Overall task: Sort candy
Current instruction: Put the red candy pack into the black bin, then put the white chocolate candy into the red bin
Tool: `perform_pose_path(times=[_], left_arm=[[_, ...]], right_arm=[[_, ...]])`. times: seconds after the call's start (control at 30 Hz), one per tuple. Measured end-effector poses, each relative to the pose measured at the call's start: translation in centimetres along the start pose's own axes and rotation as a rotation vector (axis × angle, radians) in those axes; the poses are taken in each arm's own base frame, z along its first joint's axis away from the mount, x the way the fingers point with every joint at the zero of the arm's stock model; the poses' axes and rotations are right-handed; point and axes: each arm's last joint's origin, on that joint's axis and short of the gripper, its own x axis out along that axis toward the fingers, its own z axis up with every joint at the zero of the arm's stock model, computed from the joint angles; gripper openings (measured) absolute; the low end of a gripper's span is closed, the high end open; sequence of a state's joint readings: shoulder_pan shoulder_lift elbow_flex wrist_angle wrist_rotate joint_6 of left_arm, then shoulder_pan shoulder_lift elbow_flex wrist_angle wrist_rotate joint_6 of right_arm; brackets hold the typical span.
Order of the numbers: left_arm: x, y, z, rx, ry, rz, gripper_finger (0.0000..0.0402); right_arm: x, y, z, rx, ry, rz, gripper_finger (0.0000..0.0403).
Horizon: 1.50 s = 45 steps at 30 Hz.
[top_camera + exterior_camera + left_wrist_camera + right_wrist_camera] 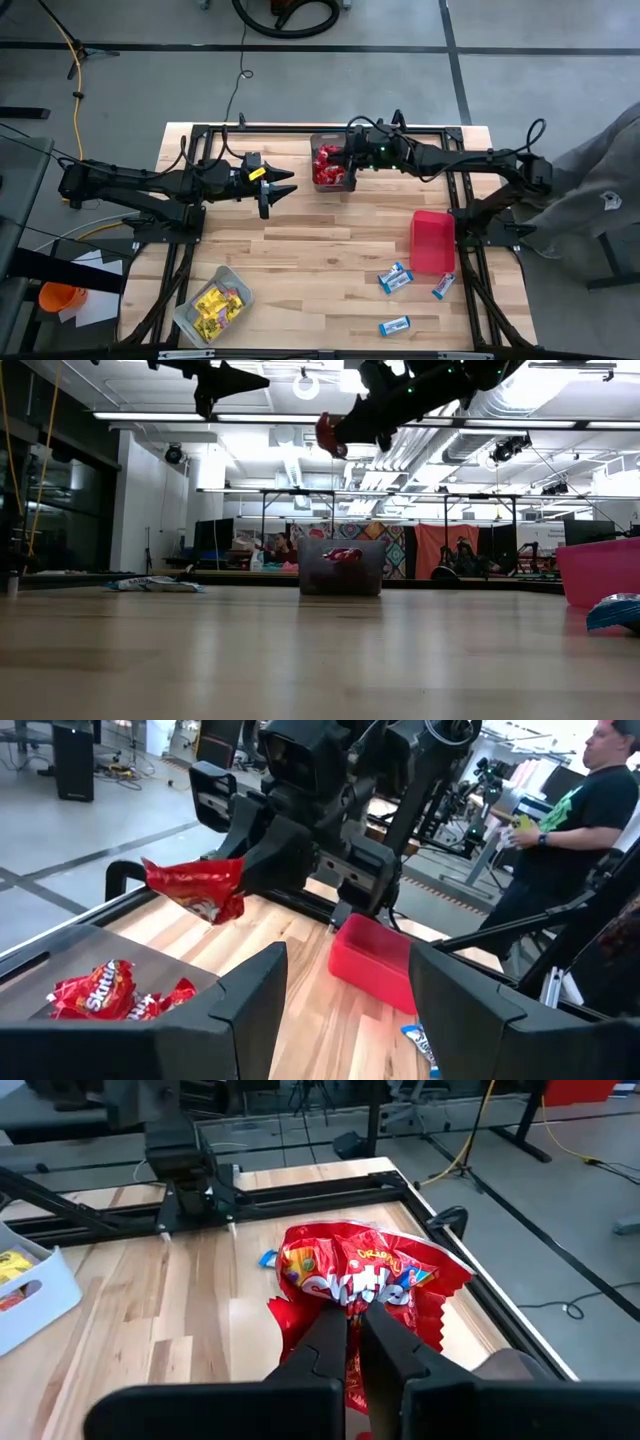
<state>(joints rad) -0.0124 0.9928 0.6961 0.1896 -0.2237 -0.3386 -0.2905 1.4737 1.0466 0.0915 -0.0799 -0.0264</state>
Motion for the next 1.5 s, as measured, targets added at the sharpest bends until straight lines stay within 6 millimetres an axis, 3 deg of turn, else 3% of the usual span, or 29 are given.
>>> perform_pose_path(times=[0.2, 0.33, 0.63, 0.77, 0.87, 1.0, 1.27, 1.5], left_arm=[[0.0, 0.0, 0.0, 0.0, 0.002, 0.001, 0.0197], [0.0, 0.0, 0.0, 0.001, 0.002, 0.001, 0.0197], [0.0, 0.0, 0.0, 0.001, 0.002, 0.0, 0.0197], [0.0, 0.0, 0.0, 0.001, 0.004, 0.001, 0.0197], [0.0, 0.0, 0.0, 0.001, 0.004, 0.001, 0.0197], [0.0, 0.0, 0.0, 0.002, 0.004, 0.001, 0.0197], [0.0, 0.0, 0.0, 0.002, 0.005, 0.001, 0.0197], [0.0, 0.1, -0.1, -0.004, 0.009, 0.033, 0.0197]], right_arm=[[0.1, -0.4, -0.3, 0.094, 0.018, -0.108, 0.001], [1.1, -1.6, -2.0, 0.203, 0.123, -0.181, 0.0036], [4.5, -3.1, -6.7, 0.442, 0.307, -0.157, 0.02], [4.3, -3.3, -6.5, 0.456, 0.304, -0.151, 0.0258], [2.9, -3.1, -4.8, 0.455, 0.245, -0.117, 0.0277], [-0.4, -2.2, -2.1, 0.417, 0.202, -0.029, 0.0281], [-6.9, 2.8, 0.8, 0.377, 0.209, 0.17, 0.0282], [-8.7, 5.9, 1.5, 0.32, 0.171, 0.196, 0.0282]])
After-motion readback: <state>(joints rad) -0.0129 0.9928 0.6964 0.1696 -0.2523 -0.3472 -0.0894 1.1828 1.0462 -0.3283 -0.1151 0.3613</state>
